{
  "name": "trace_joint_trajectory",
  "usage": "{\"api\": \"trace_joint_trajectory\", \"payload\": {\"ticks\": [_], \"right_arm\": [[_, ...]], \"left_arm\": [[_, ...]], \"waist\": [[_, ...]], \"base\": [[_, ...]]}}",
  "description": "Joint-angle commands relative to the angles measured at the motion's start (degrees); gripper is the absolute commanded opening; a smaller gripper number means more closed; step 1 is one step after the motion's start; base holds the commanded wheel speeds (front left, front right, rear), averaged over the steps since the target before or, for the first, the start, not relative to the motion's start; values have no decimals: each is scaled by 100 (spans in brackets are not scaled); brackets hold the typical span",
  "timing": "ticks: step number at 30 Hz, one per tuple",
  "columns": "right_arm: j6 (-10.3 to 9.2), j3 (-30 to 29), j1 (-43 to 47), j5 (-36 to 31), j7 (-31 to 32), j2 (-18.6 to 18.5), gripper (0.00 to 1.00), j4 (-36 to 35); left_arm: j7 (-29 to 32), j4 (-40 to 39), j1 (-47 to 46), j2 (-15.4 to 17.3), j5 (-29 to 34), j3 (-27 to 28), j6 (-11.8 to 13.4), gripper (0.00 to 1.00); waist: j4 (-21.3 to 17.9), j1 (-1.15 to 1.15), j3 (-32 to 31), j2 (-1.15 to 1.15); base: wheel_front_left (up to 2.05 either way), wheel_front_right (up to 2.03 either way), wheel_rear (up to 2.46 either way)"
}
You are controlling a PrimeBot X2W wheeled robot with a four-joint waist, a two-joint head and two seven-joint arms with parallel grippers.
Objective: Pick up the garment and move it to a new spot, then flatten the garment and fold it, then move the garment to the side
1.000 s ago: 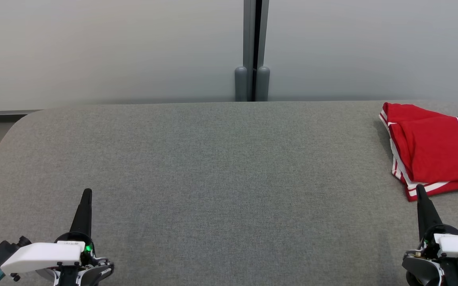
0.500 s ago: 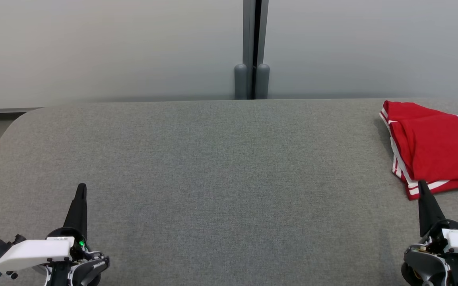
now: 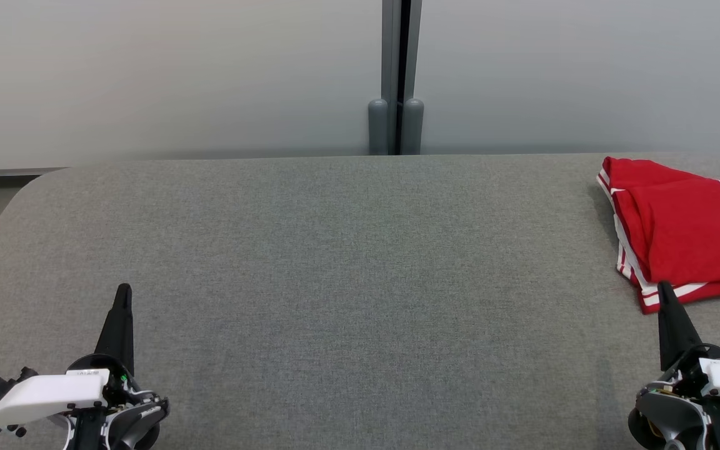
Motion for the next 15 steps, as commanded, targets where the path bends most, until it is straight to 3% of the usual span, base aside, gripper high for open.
{"api": "trace_joint_trajectory", "payload": {"ticks": [1, 15], "right_arm": [[0, -6, -63, 15, 14, -7, 0, 4], [0, -11, -63, 6, 20, -4, 0, 4]], "left_arm": [[7, 4, -94, 12, 7, 21, -24, 0], [40, 7, -98, -13, 32, 55, -24, 0]], "waist": [[0, 0, 0, 0], [0, 0, 0, 0]], "base": [[0, 0, 0], [0, 0, 0]]}}
